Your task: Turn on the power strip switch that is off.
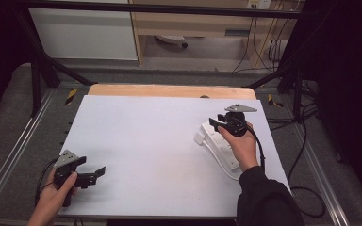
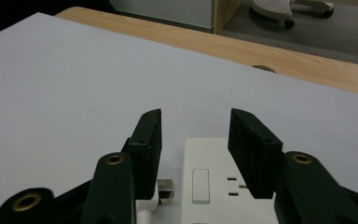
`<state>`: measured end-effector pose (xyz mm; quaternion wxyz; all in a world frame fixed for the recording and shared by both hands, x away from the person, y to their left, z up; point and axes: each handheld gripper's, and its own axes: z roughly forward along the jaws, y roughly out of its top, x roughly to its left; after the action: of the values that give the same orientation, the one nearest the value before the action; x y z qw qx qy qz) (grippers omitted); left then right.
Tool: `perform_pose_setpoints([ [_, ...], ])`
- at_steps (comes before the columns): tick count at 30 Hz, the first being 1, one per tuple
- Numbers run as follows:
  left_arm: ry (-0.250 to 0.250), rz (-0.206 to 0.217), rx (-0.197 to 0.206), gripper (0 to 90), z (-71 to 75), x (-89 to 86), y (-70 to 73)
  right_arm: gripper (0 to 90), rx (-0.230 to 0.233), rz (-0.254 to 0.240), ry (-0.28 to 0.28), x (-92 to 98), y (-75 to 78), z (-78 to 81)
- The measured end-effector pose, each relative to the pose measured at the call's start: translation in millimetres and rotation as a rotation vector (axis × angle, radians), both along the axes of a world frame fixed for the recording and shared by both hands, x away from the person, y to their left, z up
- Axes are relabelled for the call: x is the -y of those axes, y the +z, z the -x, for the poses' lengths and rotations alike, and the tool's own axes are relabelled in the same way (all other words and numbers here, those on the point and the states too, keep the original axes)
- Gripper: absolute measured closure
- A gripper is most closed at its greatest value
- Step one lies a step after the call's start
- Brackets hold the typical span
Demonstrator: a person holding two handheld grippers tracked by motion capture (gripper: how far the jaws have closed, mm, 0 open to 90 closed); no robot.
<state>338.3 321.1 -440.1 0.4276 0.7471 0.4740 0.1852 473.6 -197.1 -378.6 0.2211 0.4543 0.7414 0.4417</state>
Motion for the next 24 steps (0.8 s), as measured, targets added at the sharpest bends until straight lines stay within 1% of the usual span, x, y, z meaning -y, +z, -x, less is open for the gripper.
perform_pose_setpoints([
  [1,0.000,-0.001,-0.001,6.7,0.0,0.2,0.0,59.8,-0.004,0.005,0.000,-0.5,-0.9,0.0],
  [2,-0.001,-0.002,0.000,6.7,0.2,0.2,0.1,59.8,-0.004,0.005,0.000,-0.5,-0.9,0.0],
  [3,-0.003,-0.003,0.001,6.7,0.5,0.0,0.4,61.6,0.000,0.008,-0.002,-0.9,-2.2,-0.2],
  [4,-0.003,-0.001,0.001,6.7,0.6,-0.1,0.4,65.8,-0.002,0.008,0.000,-2.0,-4.4,-0.2],
  [12,-0.002,0.000,0.001,6.7,0.3,-0.1,0.1,71.8,-0.006,0.006,0.002,-3.7,-15.1,1.1],
  [15,-0.002,0.001,0.001,6.7,0.3,0.0,0.3,75.7,-0.009,0.007,0.003,-3.1,-20.0,2.7],
  [16,-0.003,0.000,0.001,6.7,0.3,0.1,0.2,75.7,-0.009,0.007,0.003,-3.1,-20.0,2.7],
  [24,-0.003,-0.002,0.002,6.7,0.2,0.3,0.2,83.9,-0.005,0.000,-0.001,-1.7,-29.6,5.8],
])
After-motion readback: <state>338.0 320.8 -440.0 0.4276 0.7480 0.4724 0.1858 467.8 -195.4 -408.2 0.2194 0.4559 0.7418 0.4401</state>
